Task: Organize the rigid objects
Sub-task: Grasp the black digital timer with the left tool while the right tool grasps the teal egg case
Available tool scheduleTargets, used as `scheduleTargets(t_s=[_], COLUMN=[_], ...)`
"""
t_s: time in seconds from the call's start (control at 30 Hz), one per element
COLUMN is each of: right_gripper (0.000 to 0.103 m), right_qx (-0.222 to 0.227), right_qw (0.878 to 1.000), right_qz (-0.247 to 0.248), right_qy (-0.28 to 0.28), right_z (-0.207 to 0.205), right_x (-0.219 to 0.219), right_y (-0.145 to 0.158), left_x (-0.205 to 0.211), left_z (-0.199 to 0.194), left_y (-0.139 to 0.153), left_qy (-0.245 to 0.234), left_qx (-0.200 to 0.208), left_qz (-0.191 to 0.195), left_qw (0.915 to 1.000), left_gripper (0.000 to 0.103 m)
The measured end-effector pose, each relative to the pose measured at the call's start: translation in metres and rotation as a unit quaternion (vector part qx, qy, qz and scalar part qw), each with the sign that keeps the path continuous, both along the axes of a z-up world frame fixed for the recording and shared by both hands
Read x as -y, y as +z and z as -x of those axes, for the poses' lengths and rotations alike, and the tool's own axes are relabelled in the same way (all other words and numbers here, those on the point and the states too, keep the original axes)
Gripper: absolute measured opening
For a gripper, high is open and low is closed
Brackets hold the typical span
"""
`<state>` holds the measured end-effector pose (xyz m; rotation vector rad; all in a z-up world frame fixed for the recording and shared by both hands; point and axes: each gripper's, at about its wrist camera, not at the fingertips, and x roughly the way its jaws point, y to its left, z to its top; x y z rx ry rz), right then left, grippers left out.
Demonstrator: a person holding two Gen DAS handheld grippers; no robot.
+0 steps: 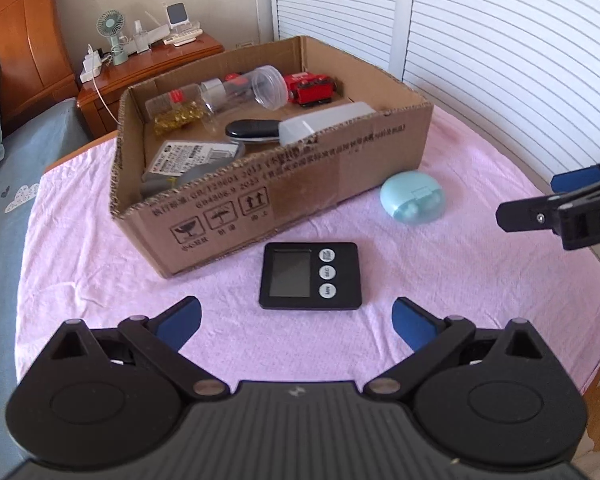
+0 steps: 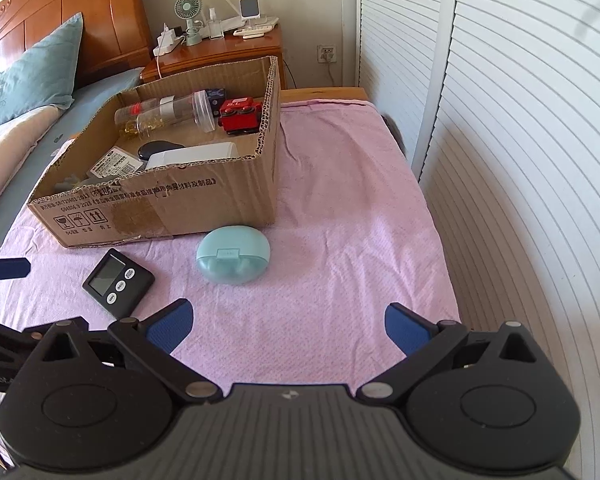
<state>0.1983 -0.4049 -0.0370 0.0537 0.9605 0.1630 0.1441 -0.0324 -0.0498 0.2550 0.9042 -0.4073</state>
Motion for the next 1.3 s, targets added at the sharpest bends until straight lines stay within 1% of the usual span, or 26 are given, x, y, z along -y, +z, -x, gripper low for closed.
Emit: scheduleTargets(t_s=[0.17, 0.27, 0.3, 0.33, 0.4, 0.47, 0.5, 0.53, 0.6, 0.7, 0.8, 0.93, 1.07, 1.1, 1.13, 1.17, 1.2, 1.23, 1.3], right_gripper=[0.103, 0.103, 0.103, 0.103, 0.103, 0.103, 0.103, 0.103, 0.103, 0.103, 0.103, 0.103, 0.103, 0.103, 0.103, 0.103, 0.103, 0.103, 0.103], right_qx=[-0.005, -0.008, -0.010, -0.011, -0.014, -0.015, -0.016, -0.017, -0.016, -0.014, -0.003, 0.004, -0.004, 0.005, 0.012, 0.018, 0.025, 0.031, 0.039], right_qw=[1.000, 1.000, 1.000, 1.000, 1.000, 1.000, 1.000, 1.000, 1.000, 0.999, 0.997, 0.992, 0.988, 0.987, 0.987, 0.986, 0.985, 0.985, 0.982], right_qz=[-0.004, -0.007, -0.007, -0.007, -0.006, -0.005, -0.006, -0.006, -0.004, 0.004, 0.003, -0.020, -0.031, -0.026, -0.018, -0.012, -0.009, -0.010, -0.008], right_qy=[-0.007, -0.009, -0.010, -0.010, -0.009, -0.007, -0.005, -0.003, 0.009, 0.039, 0.074, 0.126, 0.154, 0.158, 0.162, 0.165, 0.168, 0.171, 0.183], right_z=[-0.002, -0.003, -0.003, -0.004, -0.004, -0.005, -0.005, -0.006, -0.007, -0.009, -0.012, -0.025, -0.042, -0.045, -0.048, -0.050, -0.052, -0.054, -0.058], right_x=[0.006, 0.009, 0.009, 0.009, 0.008, 0.008, 0.008, 0.007, 0.004, -0.001, -0.006, -0.012, -0.021, -0.022, -0.025, -0.026, -0.027, -0.027, -0.029], right_y=[-0.003, -0.005, -0.006, -0.007, -0.009, -0.011, -0.012, -0.013, -0.017, -0.022, -0.028, -0.039, -0.052, -0.054, -0.056, -0.057, -0.058, -0.059, -0.060], left_x=[0.008, 0.008, 0.008, 0.006, 0.007, 0.009, 0.010, 0.011, 0.012, 0.009, -0.002, -0.024, -0.035, -0.037, -0.038, -0.041, -0.043, -0.045, -0.046], left_z=[-0.010, -0.021, -0.024, -0.025, -0.028, -0.028, -0.028, -0.027, -0.027, -0.026, -0.018, -0.005, 0.002, 0.003, 0.002, 0.001, 0.000, 0.001, 0.002], left_y=[-0.020, -0.031, -0.033, -0.033, -0.034, -0.033, -0.032, -0.030, -0.029, -0.028, -0.028, -0.028, -0.029, -0.029, -0.030, -0.031, -0.034, -0.035, -0.036], left_qy=[0.000, 0.007, 0.008, 0.011, 0.013, 0.010, 0.007, 0.004, 0.007, 0.032, 0.073, 0.120, 0.129, 0.130, 0.135, 0.143, 0.148, 0.151, 0.149], left_qx=[-0.016, -0.033, -0.034, -0.029, -0.022, -0.015, -0.012, -0.009, -0.012, -0.018, -0.019, -0.015, -0.012, -0.013, -0.017, -0.024, -0.030, -0.028, -0.023], left_qz=[-0.002, 0.003, 0.009, 0.016, 0.018, 0.020, 0.021, 0.023, 0.020, 0.017, 0.016, 0.021, 0.021, 0.020, 0.018, 0.018, 0.018, 0.019, 0.020], left_qw=[0.9999, 0.9994, 0.9993, 0.9994, 0.9995, 0.9996, 0.9997, 0.9997, 0.9997, 0.9992, 0.9971, 0.9924, 0.9913, 0.9912, 0.9905, 0.9893, 0.9884, 0.9879, 0.9883], left_gripper=[0.101, 0.096, 0.097, 0.094, 0.092, 0.086, 0.080, 0.069, 0.069, 0.069, 0.069, 0.069, 0.072, 0.076, 0.084, 0.090, 0.100, 0.102, 0.102])
